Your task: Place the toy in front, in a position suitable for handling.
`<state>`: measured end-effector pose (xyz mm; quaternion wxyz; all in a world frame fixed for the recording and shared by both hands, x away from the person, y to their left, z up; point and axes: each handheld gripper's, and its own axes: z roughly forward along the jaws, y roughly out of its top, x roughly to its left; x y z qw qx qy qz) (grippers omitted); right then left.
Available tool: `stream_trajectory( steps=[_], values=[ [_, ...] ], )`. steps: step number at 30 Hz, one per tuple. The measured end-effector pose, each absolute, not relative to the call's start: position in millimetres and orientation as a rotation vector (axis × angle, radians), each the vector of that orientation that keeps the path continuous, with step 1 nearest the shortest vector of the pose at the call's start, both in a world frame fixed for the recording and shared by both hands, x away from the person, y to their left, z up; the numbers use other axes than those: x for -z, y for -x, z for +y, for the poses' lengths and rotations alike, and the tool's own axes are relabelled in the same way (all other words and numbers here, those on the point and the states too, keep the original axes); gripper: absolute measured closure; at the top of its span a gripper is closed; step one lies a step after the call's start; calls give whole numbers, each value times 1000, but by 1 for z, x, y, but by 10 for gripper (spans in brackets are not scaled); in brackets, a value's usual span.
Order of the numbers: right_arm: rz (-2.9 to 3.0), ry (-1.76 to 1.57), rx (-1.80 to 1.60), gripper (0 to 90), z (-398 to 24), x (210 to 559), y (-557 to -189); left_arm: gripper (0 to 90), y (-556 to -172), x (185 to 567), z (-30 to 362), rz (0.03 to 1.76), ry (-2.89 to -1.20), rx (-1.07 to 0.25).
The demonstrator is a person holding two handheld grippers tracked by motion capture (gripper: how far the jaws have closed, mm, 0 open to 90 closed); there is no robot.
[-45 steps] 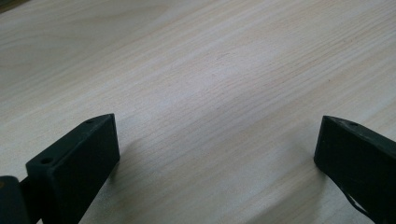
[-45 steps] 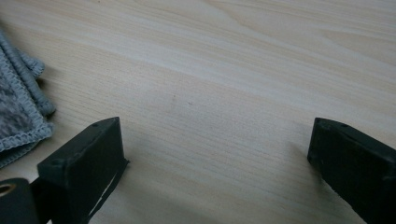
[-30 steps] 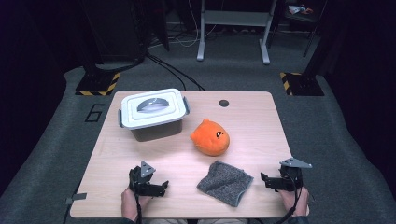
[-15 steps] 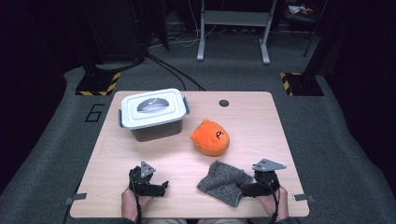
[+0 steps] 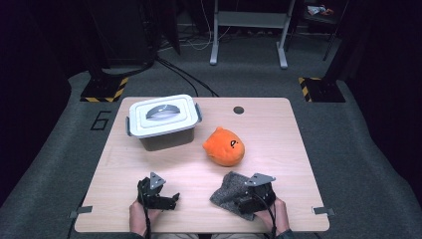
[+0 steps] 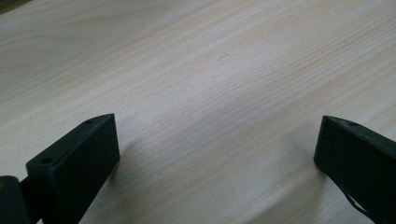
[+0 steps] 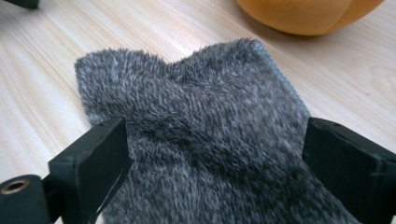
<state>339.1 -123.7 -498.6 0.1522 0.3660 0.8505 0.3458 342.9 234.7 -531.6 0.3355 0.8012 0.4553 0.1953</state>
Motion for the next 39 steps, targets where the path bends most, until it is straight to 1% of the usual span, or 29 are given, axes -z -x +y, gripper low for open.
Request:
stream_trajectory(
  steps=[2,5,6,8,11,12,13,14,15,16,17,18,19,20,23,27,35,38,39],
  values=[
    [2443,-1062,-987,70,-122,500,-340,0,-343,532,235,1188,-2089,-510],
    [2461,-1054,-946,94,-119,505,-342,0,-343,532,235,1187,-2090,-509],
    [2467,-1046,-929,134,-118,507,-342,0,-343,532,235,1187,-2090,-510],
    [2474,-1044,-904,172,-117,511,-343,0,-343,532,235,1187,-2090,-510],
    [2480,-1055,-929,273,-122,515,-342,0,-343,532,235,1186,-2089,-509],
    [2480,-1055,-929,273,-122,515,-342,0,-343,532,235,1186,-2089,-509],
    [2473,-1057,-945,305,-124,515,-342,0,-343,532,235,1188,-2087,-509],
    [2466,-1062,-950,396,-128,515,-342,0,-343,532,235,1186,-2089,-511],
    [2455,-1074,-956,435,-129,515,-342,0,-343,532,235,1187,-2091,-509],
    [2455,-1074,-956,435,-129,515,-342,0,-343,532,235,1187,-2088,-508],
    [2447,-1076,-965,517,-132,515,-341,0,-343,532,235,1187,-2090,-510],
    [2447,-1076,-965,517,-132,515,-341,0,-343,532,235,1187,-2090,-509],
    [2433,-1097,-969,548,-133,515,-341,0,-343,532,235,1187,-2088,-508],
    [2430,-1099,-970,621,-137,514,-340,0,-343,532,235,1187,-2090,-510],
    [2420,-1120,-985,682,-139,514,-339,0,-343,532,235,1188,-2089,-510],
    [2408,-1142,-1008,713,-144,514,-338,0,-343,532,235,1188,-2090,-510],
    [2364,-1177,-1041,717,-159,505,-331,0,-343,532,235,1188,-2090,-510],
    [2315,-1194,-1057,717,-173,498,-325,0,-343,532,235,1187,-2090,-510],
    [2278,-1216,-1058,717,-184,491,-323,0,-343,532,235,1189,-2088,-510]
  ],
)
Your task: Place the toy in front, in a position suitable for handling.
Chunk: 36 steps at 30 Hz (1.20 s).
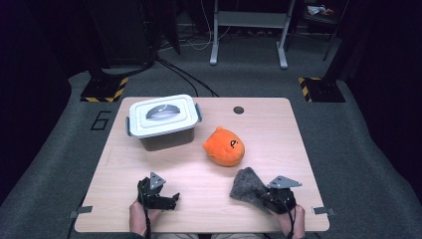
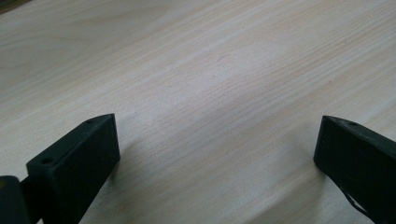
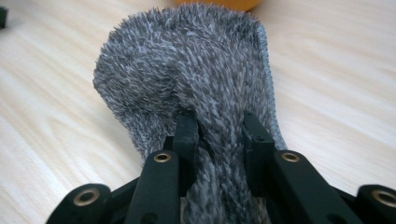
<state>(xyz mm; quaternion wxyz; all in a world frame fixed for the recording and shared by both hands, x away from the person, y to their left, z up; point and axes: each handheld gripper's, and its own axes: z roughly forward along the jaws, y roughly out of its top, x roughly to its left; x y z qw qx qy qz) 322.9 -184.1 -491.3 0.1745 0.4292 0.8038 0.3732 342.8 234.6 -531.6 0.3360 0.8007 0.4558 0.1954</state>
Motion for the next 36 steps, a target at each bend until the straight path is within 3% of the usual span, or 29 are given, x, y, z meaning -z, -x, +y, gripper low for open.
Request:
stream_trajectory(
  steps=[6,13,29,31,34,35,36],
  values=[
    [2185,-1285,-1042,716,-212,481,-326,0,-343,532,235,1188,-2089,-510],
    [2070,-1411,-958,712,-249,476,-354,0,-343,532,235,1189,-2087,-509],
    [1989,-1541,-862,689,-262,493,-400,1,-343,532,235,1188,-2087,-510],
    [1978,-1557,-852,669,-260,496,-405,1,-343,532,235,1188,-2087,-510],
    [1991,-1560,-835,527,-259,501,-411,1,-343,532,235,1189,-2087,-511],
    [1991,-1560,-835,527,-259,501,-411,1,-343,532,235,1189,-2087,-511],
    [1992,-1555,-845,398,-260,500,-410,1,-343,532,235,1189,-2086,-511]
  ],
)
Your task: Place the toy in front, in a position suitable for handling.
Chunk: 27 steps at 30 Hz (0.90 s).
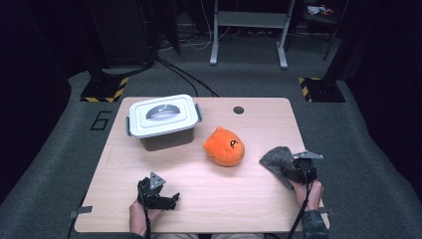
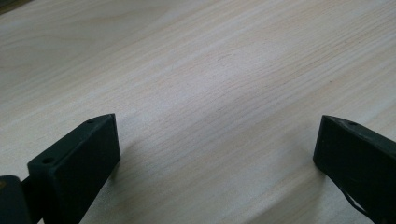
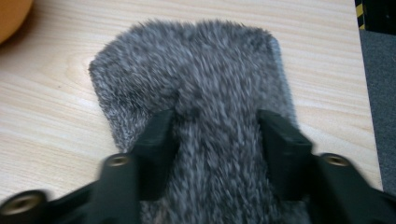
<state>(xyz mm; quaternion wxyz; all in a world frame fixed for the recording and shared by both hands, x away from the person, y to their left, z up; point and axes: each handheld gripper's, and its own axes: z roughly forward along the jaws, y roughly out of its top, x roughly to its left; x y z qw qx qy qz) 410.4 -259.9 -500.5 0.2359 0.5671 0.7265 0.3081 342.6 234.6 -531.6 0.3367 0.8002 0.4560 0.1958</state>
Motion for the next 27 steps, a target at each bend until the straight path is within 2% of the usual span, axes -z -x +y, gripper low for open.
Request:
stream_trajectory(
  steps=[2,5,12,20,27],
  values=[
    [1975,-1537,-854,284,-261,497,-406,1,-343,532,235,1189,-2086,-511],
    [1960,-1529,-894,158,-264,490,-396,1,-343,532,235,1190,-2086,-511],
    [1980,-1518,-926,32,-272,497,-363,1,-343,531,235,1187,-2090,-515],
    [1966,-1513,-956,0,-282,512,-335,0,-343,531,236,1191,-2089,-520],
    [2001,-1493,-950,0,-284,525,-333,0,-344,530,238,1201,-2053,-493]
  ],
)
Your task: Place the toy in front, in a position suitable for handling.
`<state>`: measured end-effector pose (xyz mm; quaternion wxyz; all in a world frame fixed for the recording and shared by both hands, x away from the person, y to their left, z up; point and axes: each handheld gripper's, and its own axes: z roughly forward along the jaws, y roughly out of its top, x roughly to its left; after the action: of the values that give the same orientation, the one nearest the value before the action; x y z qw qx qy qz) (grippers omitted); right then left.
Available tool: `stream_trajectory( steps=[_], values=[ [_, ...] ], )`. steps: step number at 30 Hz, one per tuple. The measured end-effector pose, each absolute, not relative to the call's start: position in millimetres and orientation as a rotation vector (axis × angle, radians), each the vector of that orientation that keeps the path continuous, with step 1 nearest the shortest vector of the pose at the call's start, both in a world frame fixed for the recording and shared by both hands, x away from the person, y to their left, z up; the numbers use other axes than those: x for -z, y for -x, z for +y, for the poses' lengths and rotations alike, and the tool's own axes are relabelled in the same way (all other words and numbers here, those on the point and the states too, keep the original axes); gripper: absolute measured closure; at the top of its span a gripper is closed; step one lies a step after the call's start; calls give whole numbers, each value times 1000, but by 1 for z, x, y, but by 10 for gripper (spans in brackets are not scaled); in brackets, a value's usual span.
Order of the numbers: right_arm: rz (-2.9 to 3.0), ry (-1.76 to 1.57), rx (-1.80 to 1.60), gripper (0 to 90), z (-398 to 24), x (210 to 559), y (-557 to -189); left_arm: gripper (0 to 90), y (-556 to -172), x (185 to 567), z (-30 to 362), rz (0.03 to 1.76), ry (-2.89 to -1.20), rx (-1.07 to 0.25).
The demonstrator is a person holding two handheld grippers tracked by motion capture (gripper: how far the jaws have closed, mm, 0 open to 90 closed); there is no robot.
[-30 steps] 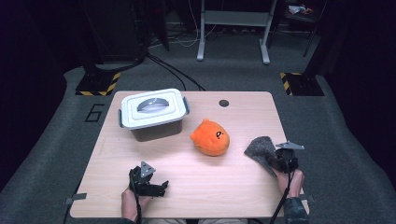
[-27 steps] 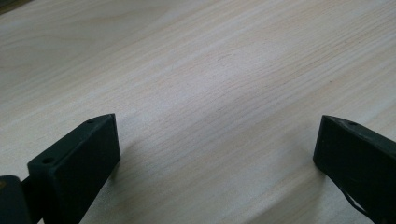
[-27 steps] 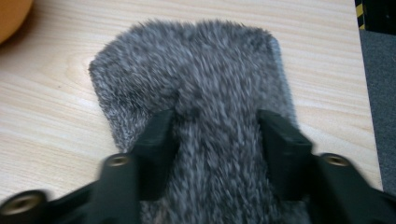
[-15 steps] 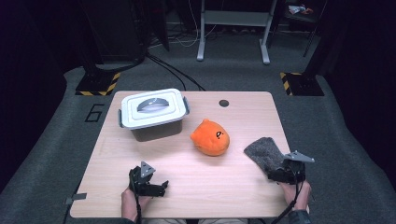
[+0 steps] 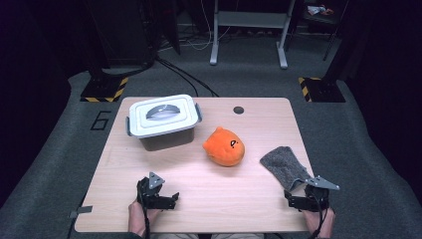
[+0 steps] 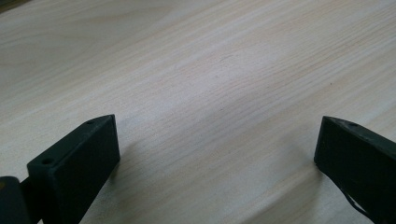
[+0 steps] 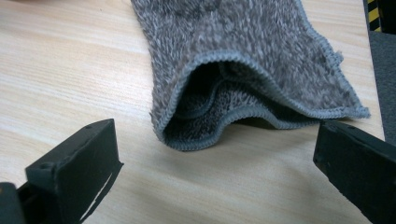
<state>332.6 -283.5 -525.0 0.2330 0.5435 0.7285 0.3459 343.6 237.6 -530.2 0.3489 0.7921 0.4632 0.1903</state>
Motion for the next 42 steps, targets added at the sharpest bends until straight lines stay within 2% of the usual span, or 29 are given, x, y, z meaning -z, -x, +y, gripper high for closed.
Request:
stream_trajectory(
  steps=[18,42],
  values=[
    [2041,-1428,-852,18,-275,530,-334,0,-369,497,211,1084,-2052,-432],
    [2037,-1463,-867,28,-276,530,-335,26,-441,453,132,875,-2095,-356]
  ],
)
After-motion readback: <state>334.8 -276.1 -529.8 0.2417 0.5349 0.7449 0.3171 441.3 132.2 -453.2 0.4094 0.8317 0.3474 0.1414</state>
